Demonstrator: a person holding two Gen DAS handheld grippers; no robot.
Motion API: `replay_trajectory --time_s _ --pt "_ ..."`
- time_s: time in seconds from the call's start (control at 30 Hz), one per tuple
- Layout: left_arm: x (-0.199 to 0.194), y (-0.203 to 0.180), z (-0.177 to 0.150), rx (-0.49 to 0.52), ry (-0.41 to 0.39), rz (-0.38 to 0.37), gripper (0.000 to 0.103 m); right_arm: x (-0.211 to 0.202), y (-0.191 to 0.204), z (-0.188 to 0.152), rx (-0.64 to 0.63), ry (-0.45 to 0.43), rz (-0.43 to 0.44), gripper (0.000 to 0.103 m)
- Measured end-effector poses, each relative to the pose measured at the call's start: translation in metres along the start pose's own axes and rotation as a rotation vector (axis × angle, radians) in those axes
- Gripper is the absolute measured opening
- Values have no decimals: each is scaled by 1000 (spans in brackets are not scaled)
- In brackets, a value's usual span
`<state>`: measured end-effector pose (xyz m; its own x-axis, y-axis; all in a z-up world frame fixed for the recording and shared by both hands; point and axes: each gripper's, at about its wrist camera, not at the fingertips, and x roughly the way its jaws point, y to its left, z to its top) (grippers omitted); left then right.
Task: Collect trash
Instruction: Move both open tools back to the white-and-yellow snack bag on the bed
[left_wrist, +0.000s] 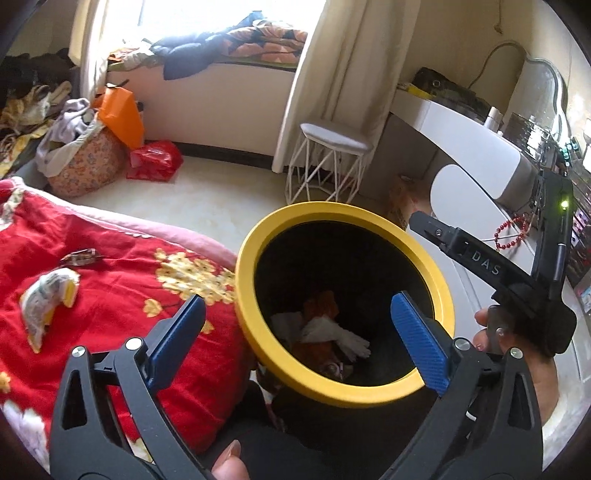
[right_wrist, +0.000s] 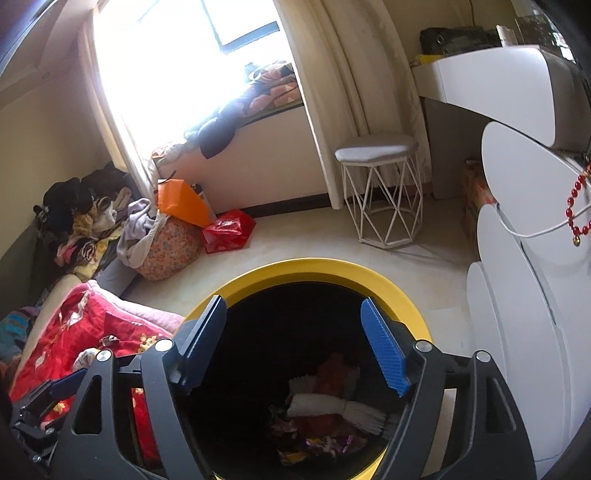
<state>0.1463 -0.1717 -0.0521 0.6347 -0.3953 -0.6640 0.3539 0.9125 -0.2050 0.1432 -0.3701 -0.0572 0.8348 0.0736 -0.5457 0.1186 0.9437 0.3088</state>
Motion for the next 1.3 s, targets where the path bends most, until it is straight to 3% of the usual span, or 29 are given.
replay_trajectory --time_s 0.7,1.3 --pt "-57 47 -6 -61 -101 125 92 -19 43 5 -59 2 130 78" --pt "-88 99 -19 -141 -142 205 92 -21 108 -14 -208 58 256 78"
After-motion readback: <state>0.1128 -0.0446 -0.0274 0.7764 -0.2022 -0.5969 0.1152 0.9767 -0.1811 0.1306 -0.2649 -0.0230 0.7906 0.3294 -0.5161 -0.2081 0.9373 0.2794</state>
